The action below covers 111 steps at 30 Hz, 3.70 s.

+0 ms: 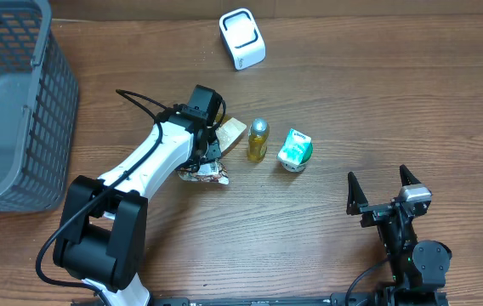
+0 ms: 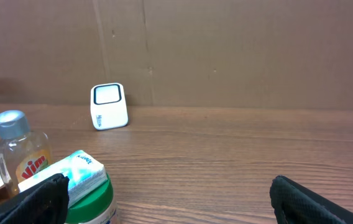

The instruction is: Scan the item barcode

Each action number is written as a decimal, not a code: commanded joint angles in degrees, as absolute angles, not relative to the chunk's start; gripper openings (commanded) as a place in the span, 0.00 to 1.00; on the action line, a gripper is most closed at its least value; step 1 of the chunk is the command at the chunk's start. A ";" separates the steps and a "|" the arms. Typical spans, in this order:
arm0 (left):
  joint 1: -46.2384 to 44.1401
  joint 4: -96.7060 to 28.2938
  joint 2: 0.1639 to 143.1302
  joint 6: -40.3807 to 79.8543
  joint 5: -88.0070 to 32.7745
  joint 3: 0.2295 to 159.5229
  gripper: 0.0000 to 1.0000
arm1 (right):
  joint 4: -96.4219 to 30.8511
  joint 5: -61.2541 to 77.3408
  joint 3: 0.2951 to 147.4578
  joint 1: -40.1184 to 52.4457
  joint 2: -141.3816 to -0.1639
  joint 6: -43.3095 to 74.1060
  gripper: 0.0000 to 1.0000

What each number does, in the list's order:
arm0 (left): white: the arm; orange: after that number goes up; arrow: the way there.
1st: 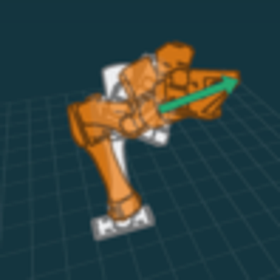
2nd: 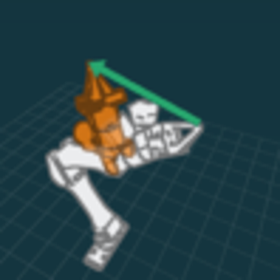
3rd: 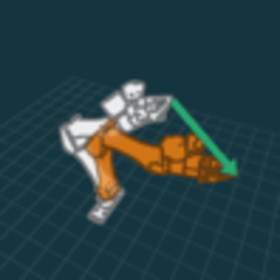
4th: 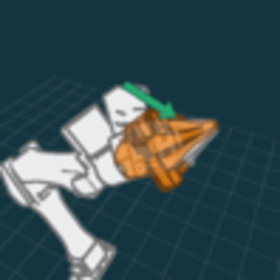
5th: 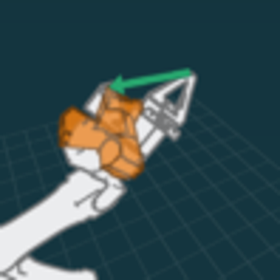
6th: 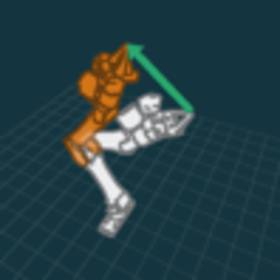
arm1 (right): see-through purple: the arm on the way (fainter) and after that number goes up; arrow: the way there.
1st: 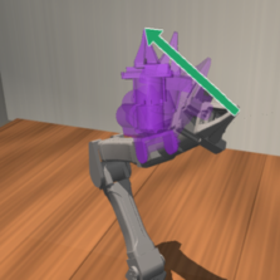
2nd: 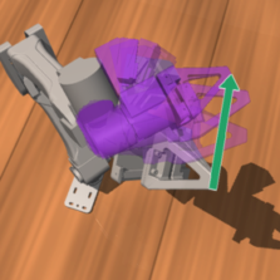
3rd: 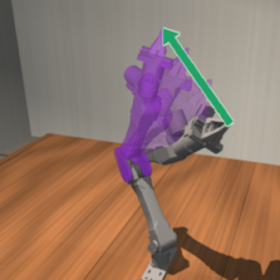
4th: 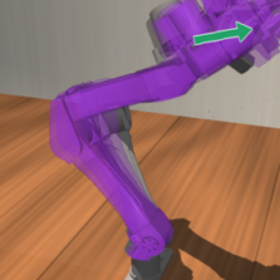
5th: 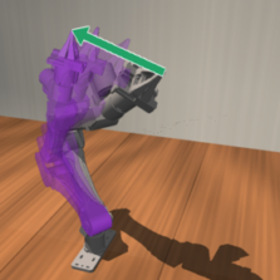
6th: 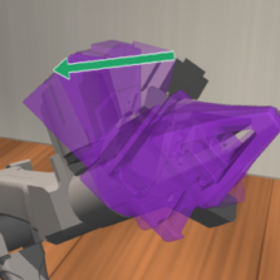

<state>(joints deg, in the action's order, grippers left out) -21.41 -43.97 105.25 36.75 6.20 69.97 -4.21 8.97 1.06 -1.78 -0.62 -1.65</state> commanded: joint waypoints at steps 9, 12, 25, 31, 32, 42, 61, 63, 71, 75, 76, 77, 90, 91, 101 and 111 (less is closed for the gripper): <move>-21.45 -44.91 104.90 36.49 4.84 69.45 0.75 | -3.99 8.64 0.45 -1.96 -0.16 -1.39 1.00; -21.45 -44.99 104.88 33.93 4.91 69.71 0.89 | -3.99 8.64 0.45 -1.96 -0.16 -1.37 1.00; -20.99 -43.83 104.90 32.12 9.04 74.22 1.00 | -3.99 8.64 0.45 -1.96 -0.16 -1.37 1.00; -20.86 -43.20 104.90 32.40 8.95 73.97 0.96 | -3.99 8.64 0.45 -1.96 -0.16 -1.37 1.00; -20.86 -43.29 104.90 32.38 8.95 73.97 0.94 | -3.99 8.64 0.45 -1.96 -0.16 -1.37 1.00; -20.93 -45.39 104.88 31.64 9.02 73.91 0.47 | -3.99 8.64 0.45 -1.96 -0.16 -1.37 1.00; -20.69 -61.25 103.18 21.43 4.36 79.48 0.16 | -3.99 8.62 0.45 -1.96 -0.16 -1.37 1.00; -20.69 -62.52 103.18 19.90 4.49 79.11 0.15 | -3.99 8.64 0.45 -1.96 -0.16 -1.37 1.00; -20.71 -64.82 103.18 12.80 4.27 78.89 0.33 | -3.99 8.64 0.45 -1.96 -0.16 -1.37 1.00; -20.18 -64.75 103.18 12.82 4.45 78.91 0.50 | -3.99 8.62 0.45 -1.96 -0.16 -1.37 1.00; -19.86 -64.69 103.18 12.88 4.38 78.91 0.50 | -3.99 8.64 0.45 -1.96 -0.16 -1.37 1.00; -19.53 -64.86 103.18 13.54 4.25 78.91 0.47 | -3.99 8.64 0.45 -1.96 -0.16 -1.37 1.00; -12.86 -68.18 103.18 25.54 4.40 78.89 0.09 | -3.99 8.64 0.45 -1.96 -0.16 -1.37 1.00; -12.32 -68.14 103.18 25.78 4.43 78.89 0.09 | -3.99 8.64 0.45 -1.96 -0.16 -1.37 1.00; -5.50 -63.96 103.18 28.97 8.08 78.89 0.16 | -3.99 8.64 0.45 -1.96 -0.16 -1.37 1.00; 0.82 -58.85 103.18 20.67 7.92 78.89 0.34 | -3.99 8.64 0.45 -1.96 -0.16 -1.37 1.00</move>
<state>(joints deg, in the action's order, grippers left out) -0.08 -59.37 104.90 25.36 7.14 79.11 -4.16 8.97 1.06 -1.80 -0.62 -1.65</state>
